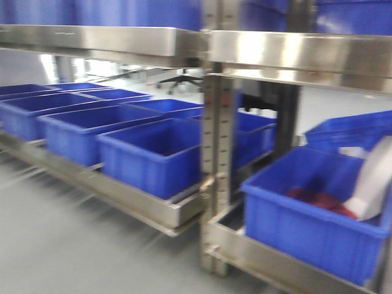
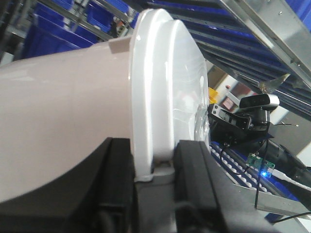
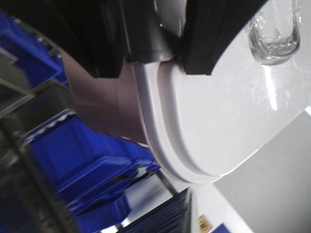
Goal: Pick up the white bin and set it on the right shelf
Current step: 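Raise the held bin above the upper shelf level with both grippers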
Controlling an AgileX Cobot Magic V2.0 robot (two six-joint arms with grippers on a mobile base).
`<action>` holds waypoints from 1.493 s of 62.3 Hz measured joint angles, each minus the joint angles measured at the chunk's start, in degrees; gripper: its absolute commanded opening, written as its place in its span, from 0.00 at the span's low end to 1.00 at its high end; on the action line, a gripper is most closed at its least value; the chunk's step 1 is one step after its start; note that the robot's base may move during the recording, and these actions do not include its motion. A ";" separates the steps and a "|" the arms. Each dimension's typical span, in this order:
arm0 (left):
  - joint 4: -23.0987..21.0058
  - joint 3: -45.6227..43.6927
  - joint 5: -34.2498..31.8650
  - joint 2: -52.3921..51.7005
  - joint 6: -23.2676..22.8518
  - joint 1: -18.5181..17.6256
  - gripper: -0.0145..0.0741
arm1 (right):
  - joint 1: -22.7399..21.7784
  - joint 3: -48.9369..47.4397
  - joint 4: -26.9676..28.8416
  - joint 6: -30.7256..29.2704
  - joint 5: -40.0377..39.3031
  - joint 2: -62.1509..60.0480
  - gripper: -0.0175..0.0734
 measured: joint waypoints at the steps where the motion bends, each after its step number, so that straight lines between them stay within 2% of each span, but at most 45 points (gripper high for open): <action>1: 0.00 0.00 0.00 0.00 0.00 0.00 0.03 | 0.00 0.00 0.00 0.00 0.00 0.00 0.26; 93: 0.00 0.00 0.24 0.00 0.00 -0.25 0.03 | 0.00 0.00 0.00 0.00 -0.56 0.00 0.26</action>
